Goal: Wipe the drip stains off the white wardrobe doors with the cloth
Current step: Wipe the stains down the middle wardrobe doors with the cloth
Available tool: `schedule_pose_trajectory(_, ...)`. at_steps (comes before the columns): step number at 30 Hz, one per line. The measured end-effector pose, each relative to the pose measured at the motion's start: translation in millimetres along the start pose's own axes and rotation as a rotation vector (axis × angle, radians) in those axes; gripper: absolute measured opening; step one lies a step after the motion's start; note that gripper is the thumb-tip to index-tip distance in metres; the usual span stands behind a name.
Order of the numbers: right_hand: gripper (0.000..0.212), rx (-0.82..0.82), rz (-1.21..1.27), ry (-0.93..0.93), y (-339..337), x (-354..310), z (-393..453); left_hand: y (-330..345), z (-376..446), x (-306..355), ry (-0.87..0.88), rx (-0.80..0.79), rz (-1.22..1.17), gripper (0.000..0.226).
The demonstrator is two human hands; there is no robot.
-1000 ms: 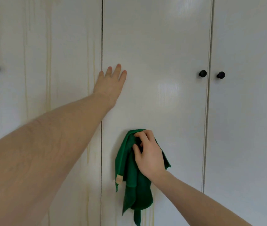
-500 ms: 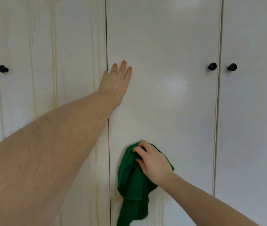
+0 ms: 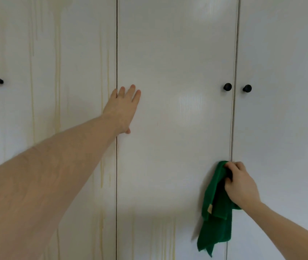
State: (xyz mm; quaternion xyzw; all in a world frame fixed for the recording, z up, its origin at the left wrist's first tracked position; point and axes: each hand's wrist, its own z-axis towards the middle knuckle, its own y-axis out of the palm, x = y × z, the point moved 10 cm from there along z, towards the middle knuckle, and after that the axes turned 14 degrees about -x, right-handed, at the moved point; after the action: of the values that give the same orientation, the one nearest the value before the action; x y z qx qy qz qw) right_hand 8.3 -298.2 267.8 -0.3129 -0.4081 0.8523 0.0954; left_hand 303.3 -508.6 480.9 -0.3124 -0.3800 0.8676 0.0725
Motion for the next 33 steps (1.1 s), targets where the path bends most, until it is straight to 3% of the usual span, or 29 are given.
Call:
schedule_pose_trajectory(3,0.041,0.053,0.134,0.015,-8.5,-6.6,-3.6,10.7,-4.6,6.6,-0.008,-0.023,0.003,0.149)
schedule_pose_trajectory(8,0.039,0.153,0.339,-0.177,-6.0,-73.0,-13.3,12.4,-6.2,9.8,-0.031,-0.013,-0.031,0.148)
schedule_pose_trajectory(15,0.048,0.05,0.401,-0.479,83.3,-197.9,-37.4,14.3,-7.2,12.1,-0.036,-0.038,-0.054,0.148)
schedule_pose_trajectory(19,0.056,-0.17,0.248,-0.616,167.3,-241.8,-48.0,15.6,-7.0,11.7,-0.033,-0.03,-0.062,0.149)
schedule_pose_trajectory(21,0.058,-0.149,0.026,-0.719,196.6,-252.6,-57.5,16.4,-7.5,11.9,-0.036,-0.031,-0.068,0.148)
schedule_pose_trajectory(23,0.066,-0.116,-0.133,-0.756,211.3,-250.6,-64.3,15.9,-7.4,12.5,-0.036,-0.027,-0.077,0.147)
schedule_pose_trajectory(27,0.078,-0.123,-0.209,-0.778,212.6,-223.4,-68.0,15.6,-7.7,13.0,-0.044,-0.018,-0.078,0.148)
schedule_pose_trajectory(33,0.096,-0.143,-0.408,-0.72,183.0,-136.6,-59.0,14.3,-9.0,12.8,-0.046,-0.015,-0.1,0.148)
